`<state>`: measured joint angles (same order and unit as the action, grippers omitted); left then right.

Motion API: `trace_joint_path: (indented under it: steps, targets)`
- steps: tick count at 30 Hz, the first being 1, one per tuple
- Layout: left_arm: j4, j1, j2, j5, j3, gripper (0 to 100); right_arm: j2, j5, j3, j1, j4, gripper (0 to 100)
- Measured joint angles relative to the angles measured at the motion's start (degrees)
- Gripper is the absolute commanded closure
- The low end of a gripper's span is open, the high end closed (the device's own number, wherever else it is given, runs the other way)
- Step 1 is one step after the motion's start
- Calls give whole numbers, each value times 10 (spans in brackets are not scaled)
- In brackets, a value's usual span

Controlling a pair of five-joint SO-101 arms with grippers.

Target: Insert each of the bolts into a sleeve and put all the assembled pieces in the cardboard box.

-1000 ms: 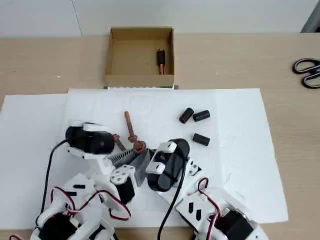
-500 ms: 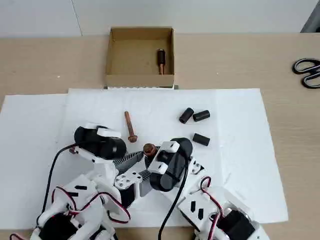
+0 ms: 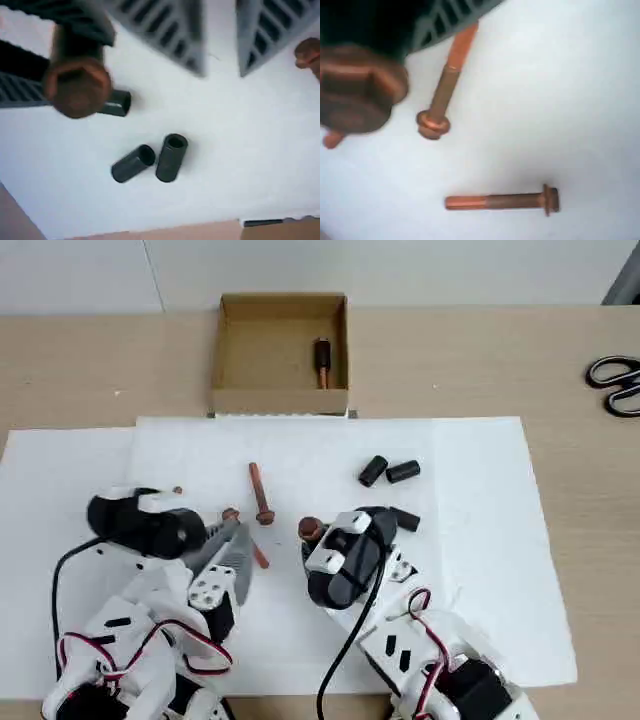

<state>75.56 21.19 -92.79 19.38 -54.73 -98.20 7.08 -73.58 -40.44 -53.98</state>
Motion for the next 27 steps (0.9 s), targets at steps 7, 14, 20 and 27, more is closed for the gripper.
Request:
trace_joint_path:
  steps: [7, 14, 20, 27]
  targets:
    - [0, -96, 0, -53, -25, 995, 1, -55, -11, 82, 0, 995]
    - [-70, -236, 3, -151, -177, 995, 18, -89, -11, 142, 0, 995]
    - [-160, -294, 4, -211, -308, 995, 127, -91, 53, 150, 19, 995]
    - [-201, -296, 4, -210, -340, 995, 291, -91, 155, 155, 72, 995]
